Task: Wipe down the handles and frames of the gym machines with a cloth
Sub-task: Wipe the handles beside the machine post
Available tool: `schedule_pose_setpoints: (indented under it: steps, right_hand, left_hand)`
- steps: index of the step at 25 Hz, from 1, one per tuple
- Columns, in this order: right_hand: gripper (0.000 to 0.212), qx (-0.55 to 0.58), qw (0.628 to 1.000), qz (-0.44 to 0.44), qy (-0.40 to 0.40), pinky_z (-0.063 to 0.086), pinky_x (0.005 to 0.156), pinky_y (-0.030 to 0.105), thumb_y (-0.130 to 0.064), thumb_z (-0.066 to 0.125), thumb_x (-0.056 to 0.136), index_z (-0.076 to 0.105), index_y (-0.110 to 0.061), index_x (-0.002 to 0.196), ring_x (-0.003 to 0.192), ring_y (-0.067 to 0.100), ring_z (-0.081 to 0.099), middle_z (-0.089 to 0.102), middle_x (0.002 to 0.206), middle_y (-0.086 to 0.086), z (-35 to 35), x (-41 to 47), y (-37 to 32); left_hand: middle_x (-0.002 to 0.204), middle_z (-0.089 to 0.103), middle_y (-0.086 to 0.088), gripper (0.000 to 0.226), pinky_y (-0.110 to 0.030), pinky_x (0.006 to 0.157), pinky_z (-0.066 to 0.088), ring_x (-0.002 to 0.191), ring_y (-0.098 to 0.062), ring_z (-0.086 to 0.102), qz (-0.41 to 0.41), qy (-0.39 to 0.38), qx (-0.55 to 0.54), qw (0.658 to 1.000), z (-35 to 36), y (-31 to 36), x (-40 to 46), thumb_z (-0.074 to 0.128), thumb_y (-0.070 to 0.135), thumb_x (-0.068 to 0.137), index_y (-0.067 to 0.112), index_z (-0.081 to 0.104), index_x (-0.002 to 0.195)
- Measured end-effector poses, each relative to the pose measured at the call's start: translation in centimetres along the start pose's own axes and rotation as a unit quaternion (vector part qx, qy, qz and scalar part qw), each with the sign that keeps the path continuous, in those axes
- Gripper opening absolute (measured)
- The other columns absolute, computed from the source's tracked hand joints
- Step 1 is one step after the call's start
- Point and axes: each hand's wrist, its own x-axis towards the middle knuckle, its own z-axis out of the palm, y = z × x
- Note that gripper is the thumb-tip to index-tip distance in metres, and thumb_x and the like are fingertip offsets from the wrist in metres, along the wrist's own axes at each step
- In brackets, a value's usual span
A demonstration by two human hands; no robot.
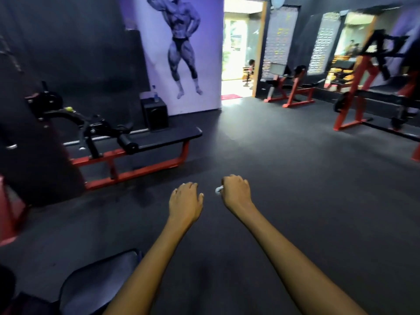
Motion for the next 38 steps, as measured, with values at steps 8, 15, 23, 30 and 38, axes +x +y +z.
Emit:
schedule_pose_setpoints:
  steps: [8, 15, 23, 30, 38]
  right_hand:
    - [0.022, 0.016, 0.978, -0.201, -0.049, 0.036, 0.089, 0.036, -0.02, 0.054, 0.091, 0.062, -0.007, 0.106, 0.11, 0.03, 0.051, 0.059, 0.115, 0.012, 4.3, 22.0, -4.4]
    - [0.018, 0.039, 0.939, -0.326, -0.098, 0.039, 0.083, 0.034, -0.017, 0.058, 0.086, 0.066, -0.008, 0.099, 0.107, 0.031, 0.054, 0.063, 0.11, 0.012, 11.1, 37.3, -14.9]
    - [0.019, 0.051, 0.89, -0.441, -0.102, 0.04, 0.085, 0.034, -0.02, 0.057, 0.087, 0.065, -0.01, 0.101, 0.106, 0.029, 0.056, 0.063, 0.11, 0.011, 16.6, 51.1, -30.4]
    - [0.023, 0.094, 0.831, -0.531, -0.135, 0.044, 0.087, 0.035, -0.016, 0.056, 0.087, 0.066, -0.011, 0.107, 0.108, 0.03, 0.057, 0.063, 0.111, 0.011, 22.8, 56.9, -46.4]
    - [0.018, 0.221, 0.761, -0.561, -0.239, 0.039, 0.065, 0.026, -0.012, 0.052, 0.088, 0.063, -0.007, 0.102, 0.097, 0.03, 0.061, 0.064, 0.106, 0.014, 27.5, 65.5, -65.0]
  left_hand:
    - [0.143, 0.046, 0.0, 0.044, -0.031, 0.109, 0.029, 0.133, -0.017, 0.04, -0.19, 0.053, 0.028, 0.98, 1.0, -6.0, 15.9, 0.041, 0.034, 0.1, 0.014, 0.043, 0.14]
    - [0.142, 0.047, 0.0, 0.042, -0.031, 0.109, 0.03, 0.132, -0.017, 0.041, -0.336, 0.096, 0.064, 0.935, 1.5, -18.0, 25.6, 0.043, 0.032, 0.099, 0.014, 0.046, 0.137]
    - [0.145, 0.044, 0.0, 0.045, -0.029, 0.11, 0.027, 0.134, -0.016, 0.038, -0.439, 0.147, 0.072, 0.883, -0.1, -32.6, 35.3, 0.043, 0.033, 0.098, 0.015, 0.043, 0.139]
    - [0.134, 0.053, -0.002, 0.04, -0.031, 0.105, 0.032, 0.124, -0.02, 0.047, -0.532, 0.172, 0.123, 0.82, -2.5, -47.1, 38.2, 0.047, 0.032, 0.095, 0.015, 0.05, 0.131]
    - [0.148, 0.04, -0.002, 0.05, -0.031, 0.113, 0.025, 0.138, -0.018, 0.034, -0.609, 0.239, 0.164, 0.738, -7.1, -63.6, 41.4, 0.046, 0.031, 0.096, 0.015, 0.038, 0.143]
